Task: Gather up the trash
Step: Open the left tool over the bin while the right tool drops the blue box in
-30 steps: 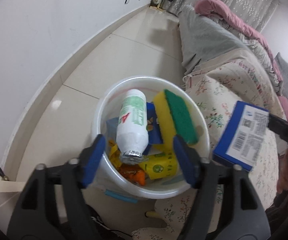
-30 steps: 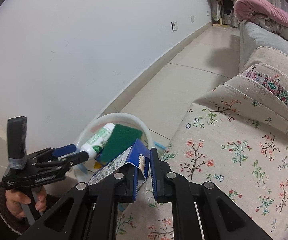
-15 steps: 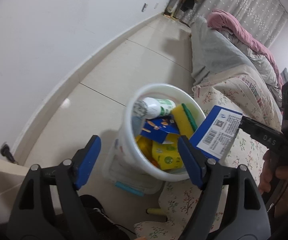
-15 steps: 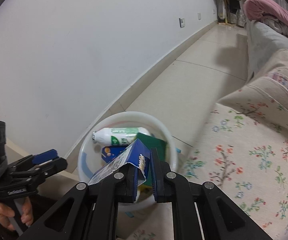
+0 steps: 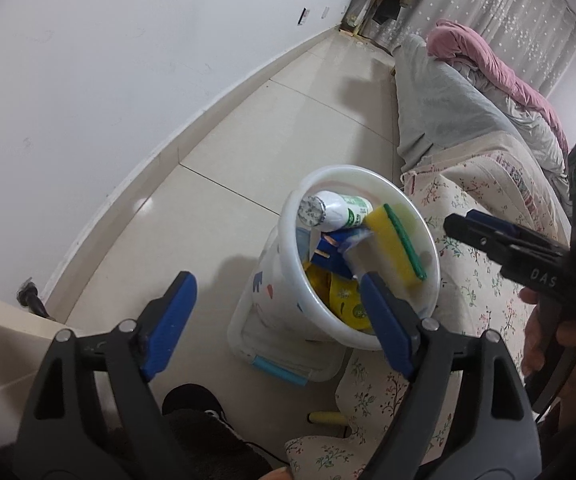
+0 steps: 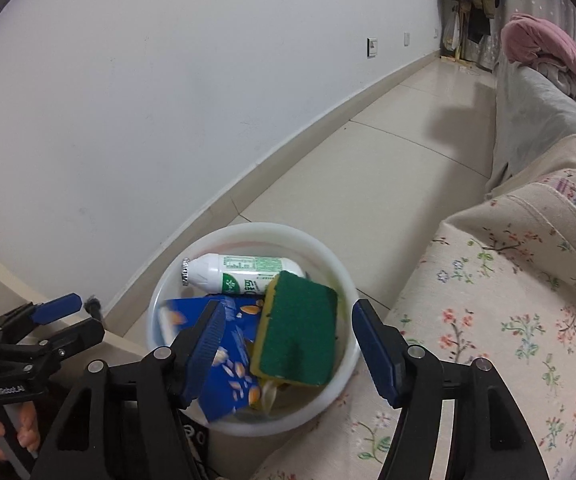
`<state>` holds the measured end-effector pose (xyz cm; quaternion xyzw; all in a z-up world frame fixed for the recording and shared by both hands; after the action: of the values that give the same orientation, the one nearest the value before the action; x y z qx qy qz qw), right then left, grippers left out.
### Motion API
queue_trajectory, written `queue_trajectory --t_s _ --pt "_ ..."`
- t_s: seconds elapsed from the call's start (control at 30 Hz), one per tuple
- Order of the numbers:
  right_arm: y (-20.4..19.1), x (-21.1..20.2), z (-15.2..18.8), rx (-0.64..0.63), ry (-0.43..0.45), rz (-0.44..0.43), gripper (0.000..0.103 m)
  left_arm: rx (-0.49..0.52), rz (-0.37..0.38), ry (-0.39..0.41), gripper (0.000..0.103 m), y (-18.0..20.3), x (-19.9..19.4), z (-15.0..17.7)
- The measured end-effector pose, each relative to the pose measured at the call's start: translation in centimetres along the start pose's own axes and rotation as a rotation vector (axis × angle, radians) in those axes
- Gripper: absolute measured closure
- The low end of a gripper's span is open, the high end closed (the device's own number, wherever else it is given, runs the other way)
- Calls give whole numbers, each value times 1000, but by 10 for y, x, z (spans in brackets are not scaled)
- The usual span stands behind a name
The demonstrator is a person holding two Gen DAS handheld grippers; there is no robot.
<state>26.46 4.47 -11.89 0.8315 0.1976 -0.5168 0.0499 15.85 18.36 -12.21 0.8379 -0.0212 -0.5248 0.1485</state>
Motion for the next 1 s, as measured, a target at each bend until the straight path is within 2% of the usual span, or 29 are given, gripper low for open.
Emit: queue_trajectory --t_s 0.3,0.53,0.63,0.7,0.93,1.0 --pt "21 -32 20 57 28 44 35 54 -23 -23 18 17 0 9" --pt "36 -72 47 144 80 65 31 85 -47 -21 6 35 -11 16" --pt "43 -87 58 183 106 84 30 109 -60 -16 3 44 -18 19" --pt "48 -98 68 216 123 94 23 127 -73 -22 3 49 -19 23" --pt "66 -129 105 327 162 170 12 189 -94 -14 1 71 -31 35" --pt "70 -135 117 360 164 188 0 216 -117 -1 1 78 -36 39"
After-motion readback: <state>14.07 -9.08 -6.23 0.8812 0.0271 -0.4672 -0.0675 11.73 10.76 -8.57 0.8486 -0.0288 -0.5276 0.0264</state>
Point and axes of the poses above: each gripper's, at about its wrist camera, not at the fingertips, and x roughly the way its jaws point, y to its right, z to its underside, the point moved 10 cm from there along x, roughly the way its jaws point, and after that the axes turned 8 degrees about -y, right-handed, at the moved point
